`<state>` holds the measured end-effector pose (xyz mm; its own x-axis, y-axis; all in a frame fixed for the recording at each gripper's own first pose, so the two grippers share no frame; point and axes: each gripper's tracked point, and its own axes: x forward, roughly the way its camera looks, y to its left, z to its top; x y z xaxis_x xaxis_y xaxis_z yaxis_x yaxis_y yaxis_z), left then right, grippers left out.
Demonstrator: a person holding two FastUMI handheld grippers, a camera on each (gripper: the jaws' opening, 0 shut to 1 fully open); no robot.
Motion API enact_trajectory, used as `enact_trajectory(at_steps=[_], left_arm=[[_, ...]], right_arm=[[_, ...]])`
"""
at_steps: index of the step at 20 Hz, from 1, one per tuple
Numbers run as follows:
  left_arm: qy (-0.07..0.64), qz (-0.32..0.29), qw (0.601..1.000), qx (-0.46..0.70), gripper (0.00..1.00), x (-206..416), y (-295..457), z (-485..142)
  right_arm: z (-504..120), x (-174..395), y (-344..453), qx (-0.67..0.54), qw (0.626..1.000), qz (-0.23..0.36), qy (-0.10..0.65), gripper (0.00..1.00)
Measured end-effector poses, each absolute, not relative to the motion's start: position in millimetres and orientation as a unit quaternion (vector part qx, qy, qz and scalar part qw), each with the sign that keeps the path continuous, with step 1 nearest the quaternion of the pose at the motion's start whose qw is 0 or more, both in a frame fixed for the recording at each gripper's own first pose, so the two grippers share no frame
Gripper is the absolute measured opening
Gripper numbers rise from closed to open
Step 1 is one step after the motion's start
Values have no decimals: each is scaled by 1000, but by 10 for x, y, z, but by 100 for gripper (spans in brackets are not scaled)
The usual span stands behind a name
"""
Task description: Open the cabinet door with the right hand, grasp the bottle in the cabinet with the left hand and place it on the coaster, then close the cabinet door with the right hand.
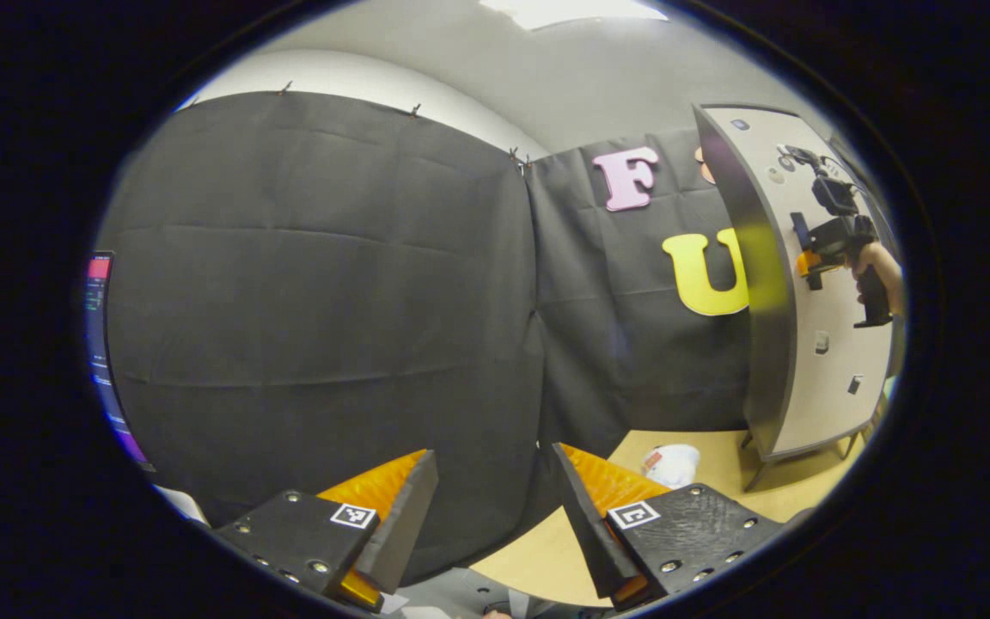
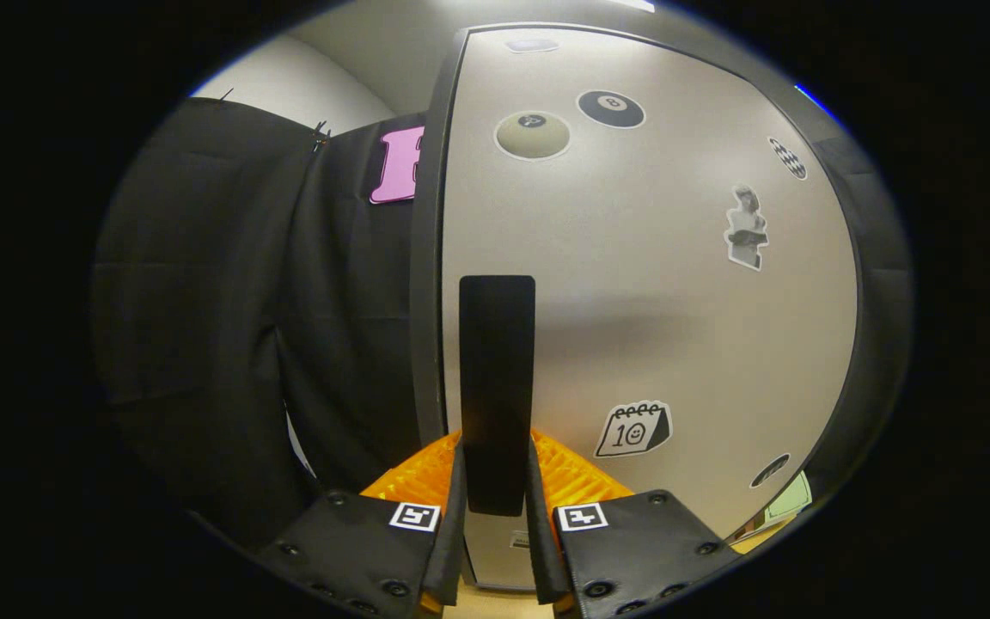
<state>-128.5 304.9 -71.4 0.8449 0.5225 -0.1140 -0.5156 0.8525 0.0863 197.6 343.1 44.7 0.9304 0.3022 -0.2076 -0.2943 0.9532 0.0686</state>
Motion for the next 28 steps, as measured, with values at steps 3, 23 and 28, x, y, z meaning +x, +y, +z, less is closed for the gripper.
enact_trajectory(at_steps=[3, 23, 28], left_arm=[[66, 261, 963, 24, 81, -1223, 3010, -712], [27, 112, 993, 23, 81, -398, 1696, -380], [21, 60, 998, 22, 81, -207, 1069, -319]], right_arm=[[417, 1953, 3426, 17, 978, 168, 122, 18], [447, 1701, 3213, 41, 930, 337, 142, 12], [450, 1680, 3159, 50, 917, 373, 132, 12]])
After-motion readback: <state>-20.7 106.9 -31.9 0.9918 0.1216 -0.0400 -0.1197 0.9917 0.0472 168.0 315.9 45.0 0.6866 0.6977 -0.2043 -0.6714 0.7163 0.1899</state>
